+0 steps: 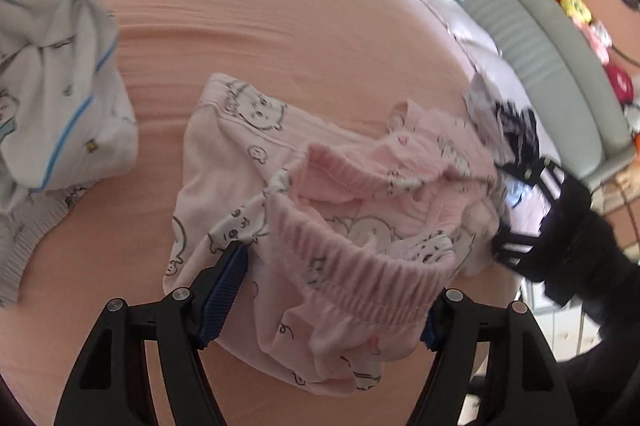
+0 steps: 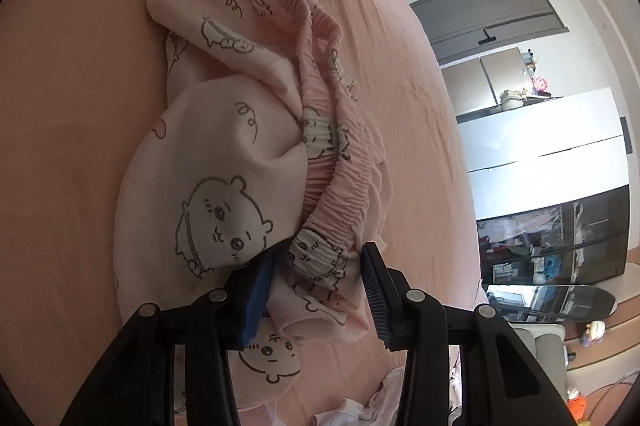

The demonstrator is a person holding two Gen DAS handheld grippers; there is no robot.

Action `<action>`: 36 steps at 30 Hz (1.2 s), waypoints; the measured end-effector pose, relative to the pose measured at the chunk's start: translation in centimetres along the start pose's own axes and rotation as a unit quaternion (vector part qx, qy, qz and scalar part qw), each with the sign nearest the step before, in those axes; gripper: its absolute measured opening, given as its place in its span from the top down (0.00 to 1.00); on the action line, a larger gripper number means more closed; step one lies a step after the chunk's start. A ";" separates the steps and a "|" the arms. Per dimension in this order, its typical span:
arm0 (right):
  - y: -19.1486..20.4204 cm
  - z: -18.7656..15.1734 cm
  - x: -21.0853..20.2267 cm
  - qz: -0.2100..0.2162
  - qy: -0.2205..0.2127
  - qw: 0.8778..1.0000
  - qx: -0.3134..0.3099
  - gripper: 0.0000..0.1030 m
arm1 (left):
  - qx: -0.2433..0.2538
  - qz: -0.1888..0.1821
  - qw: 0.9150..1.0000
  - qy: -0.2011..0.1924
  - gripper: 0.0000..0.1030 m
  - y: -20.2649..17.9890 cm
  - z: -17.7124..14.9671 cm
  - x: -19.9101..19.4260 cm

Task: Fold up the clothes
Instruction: 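Lift the pink pants by the waistband with both grippers, spreading them apart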

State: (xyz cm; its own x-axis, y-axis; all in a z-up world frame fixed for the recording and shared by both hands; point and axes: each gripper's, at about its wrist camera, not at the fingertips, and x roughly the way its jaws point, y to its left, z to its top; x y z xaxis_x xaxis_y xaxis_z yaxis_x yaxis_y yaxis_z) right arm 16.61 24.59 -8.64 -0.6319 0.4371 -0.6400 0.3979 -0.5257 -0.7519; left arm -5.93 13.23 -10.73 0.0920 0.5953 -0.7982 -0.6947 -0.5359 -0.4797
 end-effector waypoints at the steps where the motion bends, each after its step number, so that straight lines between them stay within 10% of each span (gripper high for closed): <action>1: 0.3 -0.1 0.1 -0.007 0.001 1.000 -0.006 0.58 | -0.001 0.004 1.000 -0.007 0.31 0.0 0.1 -0.4; 9: 3.3 -0.5 0.1 -0.095 -0.008 0.993 -0.063 0.57 | -0.033 -0.018 0.997 -0.068 0.33 0.6 0.5 -1.8; 16: 2.0 -0.3 -0.4 -0.101 0.007 0.995 0.002 0.61 | -0.059 0.005 0.991 -0.116 0.78 -0.9 0.4 -0.8; 18: 1.0 0.3 -0.5 -0.094 0.013 0.994 0.049 0.81 | -0.056 0.022 0.991 -0.118 0.81 -1.4 0.4 -0.5; 36: -7.3 0.6 -5.3 -0.131 -0.006 0.950 0.285 0.84 | -0.016 0.043 0.971 -0.233 0.84 -6.4 0.6 -6.9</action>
State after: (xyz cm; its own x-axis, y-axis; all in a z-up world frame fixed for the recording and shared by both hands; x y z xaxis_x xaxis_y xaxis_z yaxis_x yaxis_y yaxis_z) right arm 16.66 25.71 0.36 -0.6692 0.6006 -0.4375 -0.1960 -0.7107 -0.6756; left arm -2.53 12.88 -1.89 -0.3037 0.7505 -0.5869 -0.6625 -0.6090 -0.4360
